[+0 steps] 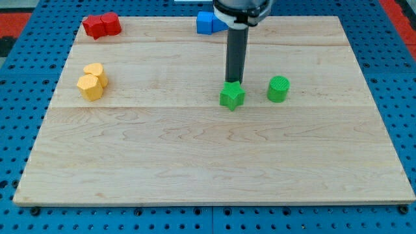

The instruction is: Move the green star to the bottom right of the green circle

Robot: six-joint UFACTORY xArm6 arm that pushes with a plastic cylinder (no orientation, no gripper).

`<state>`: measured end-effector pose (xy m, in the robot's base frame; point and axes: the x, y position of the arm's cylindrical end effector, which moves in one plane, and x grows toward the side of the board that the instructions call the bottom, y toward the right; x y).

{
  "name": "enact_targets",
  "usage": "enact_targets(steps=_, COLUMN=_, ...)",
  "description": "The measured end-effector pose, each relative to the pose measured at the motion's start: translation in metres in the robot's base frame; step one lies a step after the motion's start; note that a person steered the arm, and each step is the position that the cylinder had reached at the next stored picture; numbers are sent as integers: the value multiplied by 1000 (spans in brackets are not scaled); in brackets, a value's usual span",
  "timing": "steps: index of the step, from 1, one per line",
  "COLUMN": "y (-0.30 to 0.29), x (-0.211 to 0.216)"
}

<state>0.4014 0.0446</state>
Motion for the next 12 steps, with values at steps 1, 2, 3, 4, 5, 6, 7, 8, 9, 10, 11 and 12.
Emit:
enact_targets(steps=1, y=1, x=39)
enact_targets(steps=2, y=-10, x=44)
enact_targets(steps=3, y=-48, x=14)
enact_targets(steps=4, y=-93, x=10)
enact_targets(steps=5, y=-100, x=50)
enact_targets(steps=6, y=-43, x=93)
enact_targets(steps=7, y=28, x=129)
enact_targets(steps=8, y=26, x=137)
enact_targets(steps=9, y=-35, x=138)
enact_targets(steps=10, y=-98, x=122)
enact_targets(steps=11, y=-103, x=84)
enact_targets(steps=12, y=-90, x=61)
